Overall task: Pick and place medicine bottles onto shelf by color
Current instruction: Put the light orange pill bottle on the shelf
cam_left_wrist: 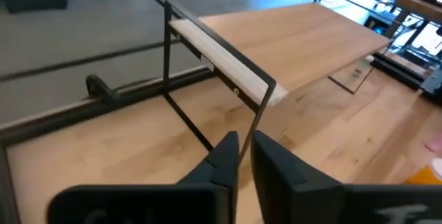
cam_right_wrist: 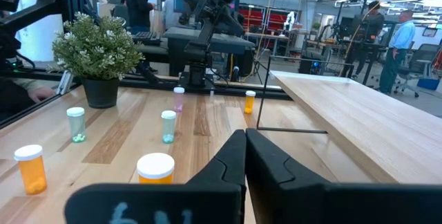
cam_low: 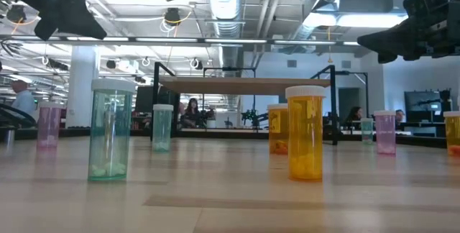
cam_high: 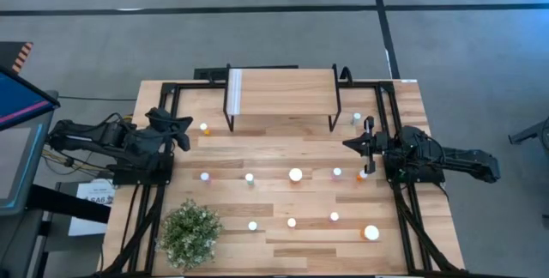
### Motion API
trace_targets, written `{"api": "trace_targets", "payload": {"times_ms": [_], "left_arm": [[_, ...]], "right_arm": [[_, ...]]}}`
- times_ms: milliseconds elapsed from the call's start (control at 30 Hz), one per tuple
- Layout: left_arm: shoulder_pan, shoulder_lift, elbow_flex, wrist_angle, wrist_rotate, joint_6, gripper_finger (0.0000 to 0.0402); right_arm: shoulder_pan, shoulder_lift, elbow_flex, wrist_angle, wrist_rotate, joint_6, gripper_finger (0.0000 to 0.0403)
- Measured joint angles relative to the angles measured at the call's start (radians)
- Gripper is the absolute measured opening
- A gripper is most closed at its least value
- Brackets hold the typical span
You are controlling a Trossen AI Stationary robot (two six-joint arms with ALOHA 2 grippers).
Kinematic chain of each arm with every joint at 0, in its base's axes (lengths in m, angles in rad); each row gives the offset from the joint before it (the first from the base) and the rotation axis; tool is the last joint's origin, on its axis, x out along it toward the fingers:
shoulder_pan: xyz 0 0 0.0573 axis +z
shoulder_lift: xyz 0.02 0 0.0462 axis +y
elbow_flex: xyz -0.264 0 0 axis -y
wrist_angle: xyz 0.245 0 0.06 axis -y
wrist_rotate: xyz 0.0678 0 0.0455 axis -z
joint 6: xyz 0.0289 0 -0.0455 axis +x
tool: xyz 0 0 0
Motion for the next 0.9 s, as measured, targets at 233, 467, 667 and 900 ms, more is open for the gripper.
{"api": "trace_targets", "payload": {"times_ms": [233, 467, 667, 900], "left_arm": [[0.046, 0.028, 0.0, -0.004, 0.068, -0.021, 0.0128], [0.166, 0.087, 0.0, -0.011, 0.14, 0.019, 0.0208], [0.333, 0.158, 0.0, -0.009, 0.236, 0.077, 0.0242], [0.518, 0.256, 0.0, 0.032, 0.465, 0.134, 0.0245]], "right_arm": [[0.0, 0.0, 0.0, 0.0, 0.0, 0.0, 0.0027], [0.0, 0.0, 0.0, 0.0, 0.0, 0.0, 0.0028], [0.0, 0.0, 0.0, 0.0, 0.0, 0.0, 0.0027], [0.0, 0.0, 0.0, 0.0, 0.0, 0.0, 0.0028]]}}
